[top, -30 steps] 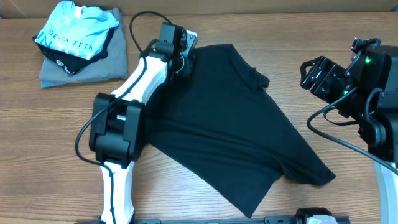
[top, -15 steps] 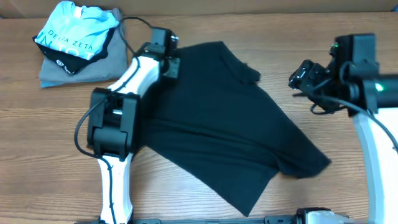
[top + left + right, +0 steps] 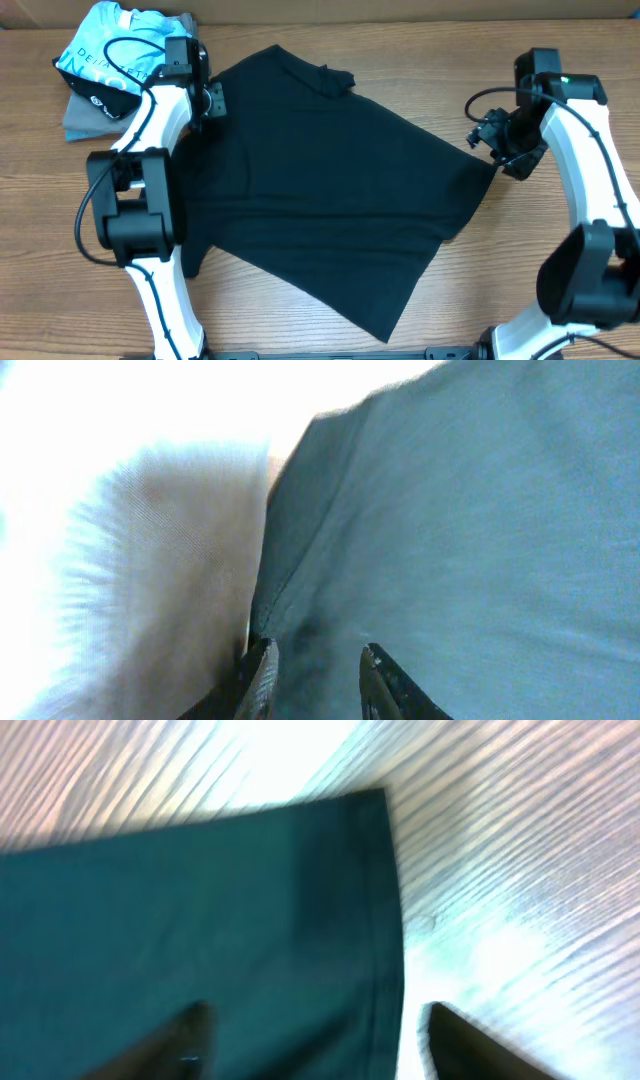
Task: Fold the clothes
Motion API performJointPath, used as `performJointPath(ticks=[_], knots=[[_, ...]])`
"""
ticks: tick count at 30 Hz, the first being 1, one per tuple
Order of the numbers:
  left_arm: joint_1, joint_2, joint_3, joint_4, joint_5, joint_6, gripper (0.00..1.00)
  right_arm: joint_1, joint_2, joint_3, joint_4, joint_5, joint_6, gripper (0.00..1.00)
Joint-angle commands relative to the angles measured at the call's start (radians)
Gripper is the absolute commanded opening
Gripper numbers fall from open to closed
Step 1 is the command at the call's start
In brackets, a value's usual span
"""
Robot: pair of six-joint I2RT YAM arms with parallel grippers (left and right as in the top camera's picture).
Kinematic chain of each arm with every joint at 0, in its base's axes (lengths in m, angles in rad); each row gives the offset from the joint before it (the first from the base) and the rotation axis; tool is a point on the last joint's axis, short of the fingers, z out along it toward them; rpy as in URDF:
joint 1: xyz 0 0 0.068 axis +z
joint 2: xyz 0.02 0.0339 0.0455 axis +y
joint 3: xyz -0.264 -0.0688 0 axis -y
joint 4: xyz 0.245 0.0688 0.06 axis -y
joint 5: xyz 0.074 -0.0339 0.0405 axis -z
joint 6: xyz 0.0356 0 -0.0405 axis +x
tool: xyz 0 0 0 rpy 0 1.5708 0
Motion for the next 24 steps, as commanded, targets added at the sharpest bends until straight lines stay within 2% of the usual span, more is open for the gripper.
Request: performJointPath(ticks=[1,8,15,24], knots=[[0.004,-0.182,0.003,0.011,0.066,0.0,0.35,-0.029,0.063,-0.004,0.06,0.006,-0.03,0.5],[-0.011,-0.399,0.003,-0.026,0.076,0.011,0.46,-0.029,0.164,-0.004,0.127,0.006,-0.01,0.35],[-0.011,-0.597,0.003,-0.126,0.09,0.012,0.53,-0.029,0.29,-0.004,0.143,0.01,0.051,0.22],[-0.011,-0.683,0.003,-0.246,0.091,0.029,0.54,-0.043,0.4,-0.006,0.244,0.068,0.145,0.13]])
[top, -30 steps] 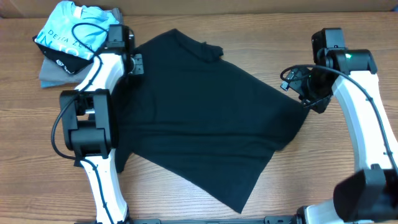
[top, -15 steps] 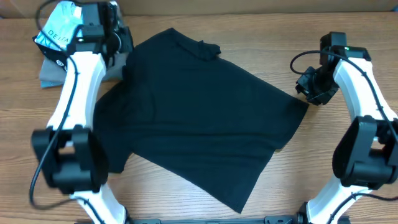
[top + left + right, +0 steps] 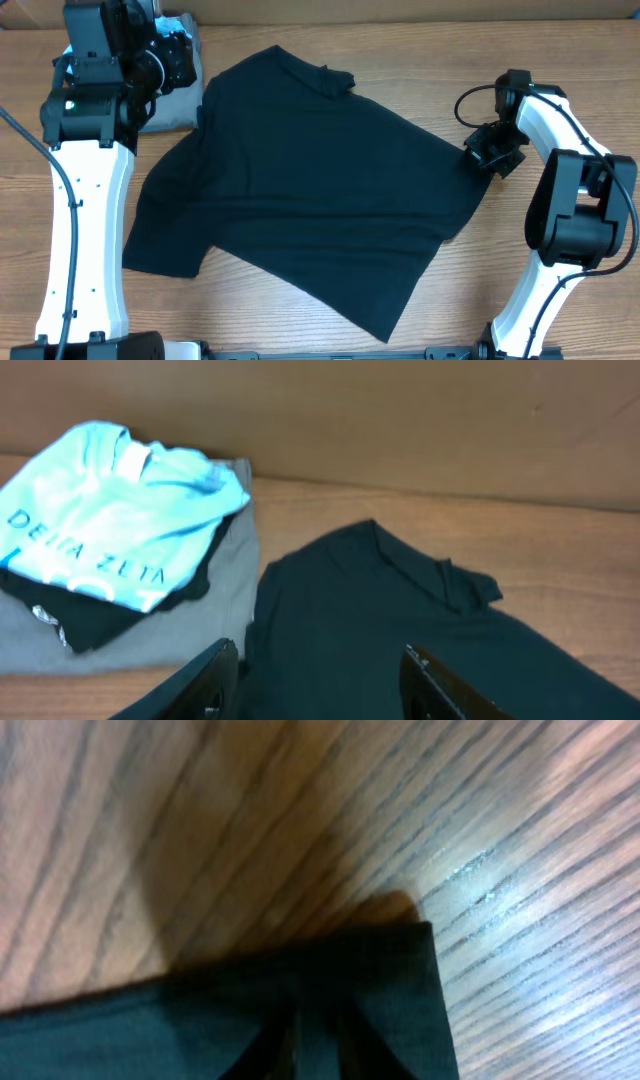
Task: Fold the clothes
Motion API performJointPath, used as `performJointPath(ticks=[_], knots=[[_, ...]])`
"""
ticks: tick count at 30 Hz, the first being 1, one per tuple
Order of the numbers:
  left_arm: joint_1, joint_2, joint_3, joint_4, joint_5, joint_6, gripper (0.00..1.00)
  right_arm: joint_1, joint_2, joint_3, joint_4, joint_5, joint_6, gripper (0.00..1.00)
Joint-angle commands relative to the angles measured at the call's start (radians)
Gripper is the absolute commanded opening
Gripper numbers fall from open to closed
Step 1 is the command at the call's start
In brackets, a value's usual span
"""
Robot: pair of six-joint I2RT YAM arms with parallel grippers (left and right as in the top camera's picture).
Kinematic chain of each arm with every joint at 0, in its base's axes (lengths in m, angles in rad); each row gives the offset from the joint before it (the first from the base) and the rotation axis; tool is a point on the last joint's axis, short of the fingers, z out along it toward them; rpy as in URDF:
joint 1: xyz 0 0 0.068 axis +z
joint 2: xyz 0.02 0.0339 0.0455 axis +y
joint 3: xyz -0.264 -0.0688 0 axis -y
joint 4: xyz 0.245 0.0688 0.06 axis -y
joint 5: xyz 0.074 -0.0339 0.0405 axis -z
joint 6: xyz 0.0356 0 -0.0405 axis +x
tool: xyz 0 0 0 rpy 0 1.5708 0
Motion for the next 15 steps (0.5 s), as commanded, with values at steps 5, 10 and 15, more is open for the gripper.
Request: performJointPath(ticks=[5,10,15], knots=[[-0.017,-0.013,0.003,-0.102,0.032,0.019,0.53,-0.074,0.163,-0.005,0.176,0.149,0.091,0.11],[-0.03,-0.013,0.003,-0.132,0.152,0.016,0.55,-0.181,0.19,-0.004,0.325,0.052,0.097,0.07],[-0.056,-0.013,0.003,-0.132,0.16,0.015,0.56,-0.262,0.19,0.025,0.473,-0.214,-0.067,0.1]])
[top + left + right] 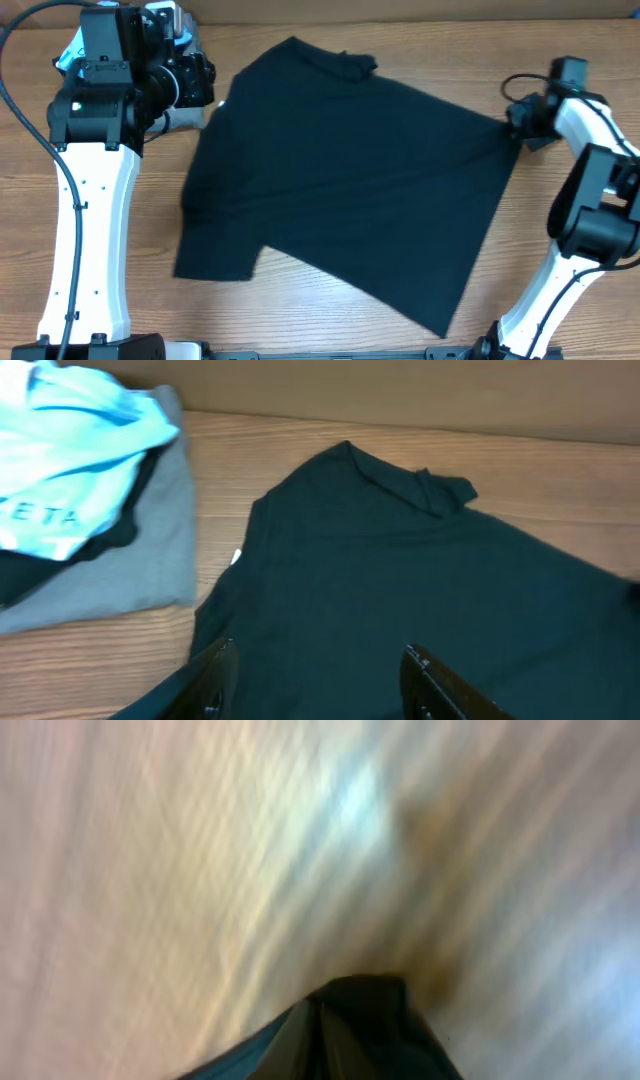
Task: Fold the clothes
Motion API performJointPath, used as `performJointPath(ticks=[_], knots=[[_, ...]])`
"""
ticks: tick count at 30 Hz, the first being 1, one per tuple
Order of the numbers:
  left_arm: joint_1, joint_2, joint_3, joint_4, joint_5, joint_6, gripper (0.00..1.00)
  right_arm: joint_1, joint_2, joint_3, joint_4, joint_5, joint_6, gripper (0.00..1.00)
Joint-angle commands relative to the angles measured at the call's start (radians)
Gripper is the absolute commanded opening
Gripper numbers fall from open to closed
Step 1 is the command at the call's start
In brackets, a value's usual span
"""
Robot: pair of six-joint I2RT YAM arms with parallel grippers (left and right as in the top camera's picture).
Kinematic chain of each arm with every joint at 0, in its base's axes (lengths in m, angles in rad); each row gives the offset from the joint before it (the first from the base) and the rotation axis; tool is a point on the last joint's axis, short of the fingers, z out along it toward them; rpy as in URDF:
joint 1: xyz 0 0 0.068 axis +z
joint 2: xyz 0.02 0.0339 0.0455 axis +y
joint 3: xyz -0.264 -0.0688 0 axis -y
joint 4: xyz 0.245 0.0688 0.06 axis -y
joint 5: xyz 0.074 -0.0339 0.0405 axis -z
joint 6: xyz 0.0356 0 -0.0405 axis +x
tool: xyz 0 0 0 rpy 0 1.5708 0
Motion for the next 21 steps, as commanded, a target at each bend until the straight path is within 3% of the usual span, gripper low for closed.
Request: performJointPath(ticks=[1,6,8,13,16,20,21], knots=[[-0.024,-0.01,0.004,-0.002,0.046,0.015,0.56,-0.058,0.105,-0.014,0.023,-0.165,-0.14,0.14],[-0.063,-0.01,0.004,-0.003,0.046,0.015,0.59,-0.08,0.105,0.099,-0.011,-0.277,-0.303,0.23],[-0.08,-0.01,0.004,-0.003,0.045,0.019,0.64,-0.087,0.101,0.179,-0.103,-0.278,-0.334,0.23],[-0.12,0.003,0.003,-0.022,-0.074,0.064,0.63,-0.103,0.064,0.37,-0.377,-0.364,-0.455,0.23],[-0.138,0.024,0.003,-0.028,-0.084,0.064,0.65,-0.115,-0.012,0.423,-0.505,-0.439,-0.491,0.23],[-0.146,0.029,0.003,-0.04,-0.079,0.063,0.69,-0.12,-0.158,0.425,-0.537,-0.452,-0.515,0.26],[-0.146,0.029,0.003,-0.057,-0.079,0.061,0.96,-0.12,-0.192,0.425,-0.547,-0.452,-0.514,0.27]])
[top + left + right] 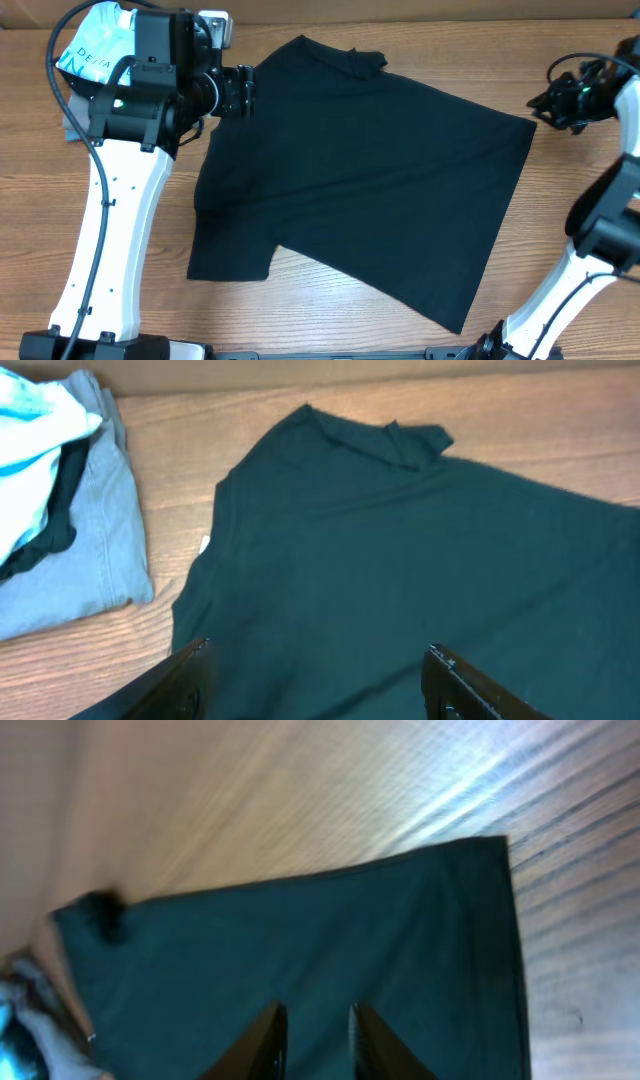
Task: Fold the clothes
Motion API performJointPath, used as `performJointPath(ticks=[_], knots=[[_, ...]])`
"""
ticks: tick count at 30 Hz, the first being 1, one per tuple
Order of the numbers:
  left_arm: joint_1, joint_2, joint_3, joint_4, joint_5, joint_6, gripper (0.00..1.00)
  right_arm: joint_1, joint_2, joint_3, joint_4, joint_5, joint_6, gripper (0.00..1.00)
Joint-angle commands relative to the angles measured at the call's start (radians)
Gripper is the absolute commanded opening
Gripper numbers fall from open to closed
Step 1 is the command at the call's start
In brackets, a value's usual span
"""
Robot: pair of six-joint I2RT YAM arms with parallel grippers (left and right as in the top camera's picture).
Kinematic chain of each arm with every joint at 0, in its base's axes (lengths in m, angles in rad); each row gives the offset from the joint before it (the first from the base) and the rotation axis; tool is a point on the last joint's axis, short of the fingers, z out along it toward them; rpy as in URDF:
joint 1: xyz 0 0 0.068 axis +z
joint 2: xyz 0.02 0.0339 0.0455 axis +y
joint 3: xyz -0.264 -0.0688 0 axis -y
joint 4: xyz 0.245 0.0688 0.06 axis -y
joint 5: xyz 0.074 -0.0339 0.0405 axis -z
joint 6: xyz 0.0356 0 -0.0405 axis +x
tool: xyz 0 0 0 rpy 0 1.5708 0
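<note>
A black T-shirt lies spread flat on the wooden table, collar toward the far edge, one sleeve at the lower left. My left gripper hovers over the shirt's left shoulder; in the left wrist view it stands wide open above the dark cloth, holding nothing. My right gripper hangs just off the shirt's far right corner. Seen from the right wrist, it has a narrow gap between the fingers, and the shirt lies below, not held.
A pile of folded clothes sits at the far left corner: a light blue printed shirt over a grey garment. Bare wooden table surrounds the shirt on the right and front. A brown wall runs along the table's back edge.
My right gripper has let go of the shirt's right corner and now sits off it, further right. My left gripper has moved right over the shirt's shoulder and stands wider open.
First my left gripper was low at the shirt's left shoulder and my right one open around the right corner. Then the left arm stood back and the right was shut on that corner. The shirt then lay further right, still held. Now it lies flat and free.
</note>
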Motion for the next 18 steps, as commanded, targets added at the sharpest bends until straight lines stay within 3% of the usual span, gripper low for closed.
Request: performJointPath(ticks=[1,7,9,11,12,15,18], knots=[[-0.004,0.009,0.003,-0.031,-0.021,0.013,1.0,-0.006,-0.201,0.042,-0.024,-0.049,-0.053,0.28],[0.001,0.011,0.003,-0.121,-0.191,0.047,1.0,-0.006,-0.444,0.042,-0.172,-0.048,-0.053,0.43],[0.007,0.016,0.003,-0.174,-0.262,0.018,1.0,-0.006,-0.505,0.042,-0.229,-0.046,-0.053,0.61],[0.024,0.026,-0.005,-0.22,-0.286,-0.024,1.0,-0.005,-0.545,0.042,-0.296,-0.038,-0.053,0.86],[0.034,0.031,-0.011,-0.237,-0.286,-0.031,1.0,-0.001,-0.557,0.042,-0.328,-0.025,-0.053,0.91],[0.089,0.064,-0.08,-0.248,-0.278,-0.065,1.0,0.022,-0.567,0.029,-0.449,0.079,-0.052,0.89],[0.134,0.101,-0.173,-0.191,-0.186,-0.054,1.0,0.053,-0.566,-0.058,-0.481,0.165,-0.027,0.75]])
